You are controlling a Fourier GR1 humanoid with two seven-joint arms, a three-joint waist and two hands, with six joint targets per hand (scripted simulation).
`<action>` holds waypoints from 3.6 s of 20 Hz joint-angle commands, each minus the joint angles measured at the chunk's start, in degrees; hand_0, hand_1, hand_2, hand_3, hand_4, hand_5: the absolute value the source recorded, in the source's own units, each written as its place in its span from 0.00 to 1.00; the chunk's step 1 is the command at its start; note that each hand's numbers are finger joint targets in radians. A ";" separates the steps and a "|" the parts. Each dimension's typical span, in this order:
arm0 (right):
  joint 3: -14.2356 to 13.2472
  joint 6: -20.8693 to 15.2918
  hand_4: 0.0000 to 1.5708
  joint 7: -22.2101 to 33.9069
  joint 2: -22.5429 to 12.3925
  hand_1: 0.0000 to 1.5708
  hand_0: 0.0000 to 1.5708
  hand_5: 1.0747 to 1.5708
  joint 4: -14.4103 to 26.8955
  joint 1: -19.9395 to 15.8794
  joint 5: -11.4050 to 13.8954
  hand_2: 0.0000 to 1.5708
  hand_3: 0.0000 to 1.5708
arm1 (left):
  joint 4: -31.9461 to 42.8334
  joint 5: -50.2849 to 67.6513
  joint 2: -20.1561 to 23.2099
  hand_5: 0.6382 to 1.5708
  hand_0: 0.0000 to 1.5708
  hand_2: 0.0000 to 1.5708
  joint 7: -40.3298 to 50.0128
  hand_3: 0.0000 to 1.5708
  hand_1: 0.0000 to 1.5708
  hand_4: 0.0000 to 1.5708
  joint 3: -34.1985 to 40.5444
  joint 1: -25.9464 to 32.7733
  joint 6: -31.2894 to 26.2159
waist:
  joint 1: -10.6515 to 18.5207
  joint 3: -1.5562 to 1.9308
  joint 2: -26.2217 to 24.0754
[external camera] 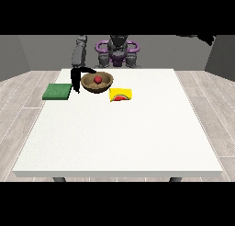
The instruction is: Pick the cup and pour the ball into the bowl, then pick the bowl and place it on the pad
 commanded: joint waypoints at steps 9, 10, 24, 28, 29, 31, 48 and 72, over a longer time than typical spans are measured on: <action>2.05 -3.06 0.00 -9.69 2.92 0.00 0.00 1.00 14.25 -5.73 3.84 0.00 0.00 | 4.04 5.45 8.37 0.91 0.00 0.00 0.61 0.00 0.00 0.14 6.27 2.71 -5.37 | -1.66 0.05 0.05; 0.70 -0.45 0.00 -9.43 1.38 0.00 0.00 1.00 15.54 -7.31 1.97 0.00 0.00 | 3.03 3.77 6.62 0.92 0.00 0.00 -2.65 0.00 0.00 0.14 5.47 3.22 -4.34 | -2.19 0.05 2.71; 0.57 -13.10 0.68 -1.03 1.29 1.00 1.00 0.84 12.07 -2.26 4.80 1.00 1.00 | 4.91 7.92 9.60 1.00 0.00 0.00 -1.22 0.00 0.00 0.41 7.84 2.39 -8.51 | 1.70 -0.11 2.68; 2.62 -15.18 0.68 9.44 -1.99 1.00 1.00 0.89 7.40 -4.46 6.31 1.00 1.00 | 9.64 7.52 12.04 1.00 0.00 0.00 -0.80 0.00 0.00 0.45 8.70 3.03 -9.78 | -1.43 -0.15 -1.68; 2.64 -15.79 0.68 10.90 -3.39 1.00 1.00 0.91 7.50 -5.41 6.89 1.00 1.00 | 9.21 5.97 10.26 1.00 0.00 0.00 -2.12 0.00 0.00 0.46 8.03 4.98 -8.32 | -1.74 -0.09 -2.13; 5.53 -14.52 0.66 18.29 -3.58 1.00 1.00 0.93 3.98 -5.70 7.45 1.00 1.00 | 14.42 5.91 13.55 1.00 0.00 0.00 -2.50 0.00 0.00 0.46 9.96 5.42 -9.79 | -5.92 -0.11 -4.75; 0.57 -7.23 0.62 23.31 -21.09 1.00 1.00 1.00 4.87 -15.29 7.39 1.00 1.00 | 20.96 4.54 18.50 0.99 0.00 0.00 -14.94 0.00 0.00 0.46 12.98 9.42 -13.88 | -6.90 0.01 1.95; -9.19 5.03 0.62 -1.81 -37.18 1.00 1.00 0.99 33.84 -21.48 6.68 1.00 0.29 | 0.14 16.37 20.42 0.98 0.00 0.00 -2.40 0.00 0.00 0.44 16.95 9.45 -6.98 | -4.56 0.13 14.00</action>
